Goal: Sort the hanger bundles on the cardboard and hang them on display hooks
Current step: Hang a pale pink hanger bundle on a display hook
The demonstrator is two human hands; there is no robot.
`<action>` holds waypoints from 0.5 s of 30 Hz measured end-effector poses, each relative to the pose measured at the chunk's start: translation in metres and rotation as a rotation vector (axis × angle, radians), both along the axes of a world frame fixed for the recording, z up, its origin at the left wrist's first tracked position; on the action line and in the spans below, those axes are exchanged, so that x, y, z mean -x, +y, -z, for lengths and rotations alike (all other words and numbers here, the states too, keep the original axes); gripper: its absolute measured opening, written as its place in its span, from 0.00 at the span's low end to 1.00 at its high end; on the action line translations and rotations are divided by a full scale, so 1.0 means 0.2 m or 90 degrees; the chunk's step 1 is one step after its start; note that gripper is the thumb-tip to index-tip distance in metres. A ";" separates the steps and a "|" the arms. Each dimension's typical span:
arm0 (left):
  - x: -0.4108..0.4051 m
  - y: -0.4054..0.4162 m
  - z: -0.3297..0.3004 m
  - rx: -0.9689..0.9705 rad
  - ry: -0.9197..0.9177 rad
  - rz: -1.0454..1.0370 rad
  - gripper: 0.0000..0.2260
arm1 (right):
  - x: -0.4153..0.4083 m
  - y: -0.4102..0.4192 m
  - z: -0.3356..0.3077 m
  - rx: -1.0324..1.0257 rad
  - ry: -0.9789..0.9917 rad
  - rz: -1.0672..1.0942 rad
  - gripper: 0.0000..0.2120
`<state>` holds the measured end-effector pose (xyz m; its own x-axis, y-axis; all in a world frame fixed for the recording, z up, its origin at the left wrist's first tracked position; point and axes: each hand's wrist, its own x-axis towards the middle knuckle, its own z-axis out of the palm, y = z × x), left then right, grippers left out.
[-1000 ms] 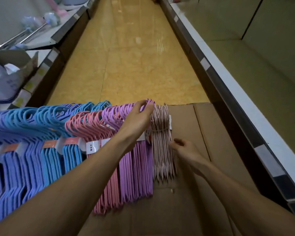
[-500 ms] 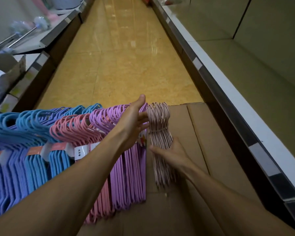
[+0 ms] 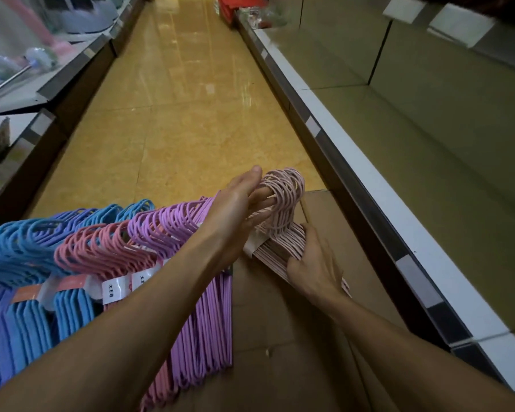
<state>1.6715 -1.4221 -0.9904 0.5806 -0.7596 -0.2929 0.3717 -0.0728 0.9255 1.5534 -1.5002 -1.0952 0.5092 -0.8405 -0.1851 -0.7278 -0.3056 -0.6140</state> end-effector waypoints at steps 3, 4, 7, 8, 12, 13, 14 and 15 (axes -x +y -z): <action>-0.05 0.01 0.01 -0.058 -0.043 -0.058 0.12 | 0.02 -0.04 -0.04 -0.014 -0.067 0.017 0.33; -0.07 0.02 0.02 -0.085 -0.047 -0.086 0.12 | 0.02 -0.05 -0.06 -0.036 -0.104 0.026 0.31; -0.12 0.07 0.07 -0.157 -0.046 -0.141 0.16 | 0.04 -0.10 -0.09 -0.093 -0.219 0.034 0.29; -0.14 0.08 0.09 -0.173 -0.035 -0.155 0.19 | 0.05 -0.11 -0.09 -0.109 -0.247 0.025 0.28; -0.16 0.10 0.13 -0.179 0.009 -0.194 0.35 | 0.06 -0.14 -0.12 -0.172 -0.324 -0.010 0.23; -0.16 0.10 0.13 -0.159 0.019 -0.201 0.38 | 0.07 -0.14 -0.13 -0.200 -0.336 -0.014 0.23; -0.16 0.10 0.12 -0.133 0.031 -0.209 0.41 | 0.07 -0.14 -0.14 -0.229 -0.342 -0.019 0.24; -0.16 0.09 0.11 -0.107 0.047 -0.220 0.42 | 0.07 -0.13 -0.13 -0.254 -0.347 -0.026 0.24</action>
